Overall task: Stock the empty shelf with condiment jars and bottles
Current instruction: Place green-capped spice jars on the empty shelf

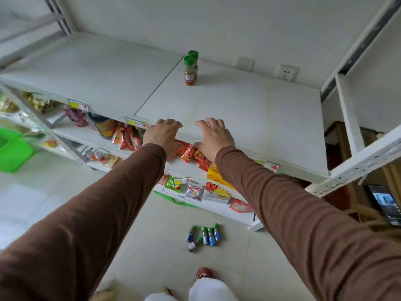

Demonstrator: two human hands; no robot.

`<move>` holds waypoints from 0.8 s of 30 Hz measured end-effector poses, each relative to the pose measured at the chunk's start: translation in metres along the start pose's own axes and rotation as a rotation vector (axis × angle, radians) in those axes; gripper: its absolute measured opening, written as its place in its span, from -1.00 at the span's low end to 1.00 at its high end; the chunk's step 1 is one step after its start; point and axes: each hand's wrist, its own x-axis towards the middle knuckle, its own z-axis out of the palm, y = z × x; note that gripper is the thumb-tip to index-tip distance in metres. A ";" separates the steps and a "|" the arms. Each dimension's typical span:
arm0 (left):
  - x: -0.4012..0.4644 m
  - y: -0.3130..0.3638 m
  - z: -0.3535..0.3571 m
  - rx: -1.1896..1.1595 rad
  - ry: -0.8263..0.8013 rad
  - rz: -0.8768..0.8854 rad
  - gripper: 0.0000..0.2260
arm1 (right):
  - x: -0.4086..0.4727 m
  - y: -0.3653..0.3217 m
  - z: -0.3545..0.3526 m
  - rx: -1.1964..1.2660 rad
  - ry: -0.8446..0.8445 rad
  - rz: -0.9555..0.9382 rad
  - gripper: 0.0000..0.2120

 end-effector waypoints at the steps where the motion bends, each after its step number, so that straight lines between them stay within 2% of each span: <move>1: -0.018 0.003 -0.002 0.002 -0.002 -0.006 -0.47 | -0.015 -0.005 0.001 -0.004 -0.009 -0.007 -0.43; 7: -0.138 0.010 -0.004 0.011 -0.010 -0.044 -0.44 | -0.114 -0.053 0.012 -0.032 -0.047 -0.061 -0.41; 13: -0.279 0.000 0.009 -0.024 -0.050 -0.151 -0.44 | -0.220 -0.124 0.031 0.000 -0.161 -0.145 -0.41; 24: -0.512 -0.033 0.008 -0.063 -0.076 -0.565 -0.42 | -0.351 -0.247 0.048 0.032 -0.281 -0.477 -0.34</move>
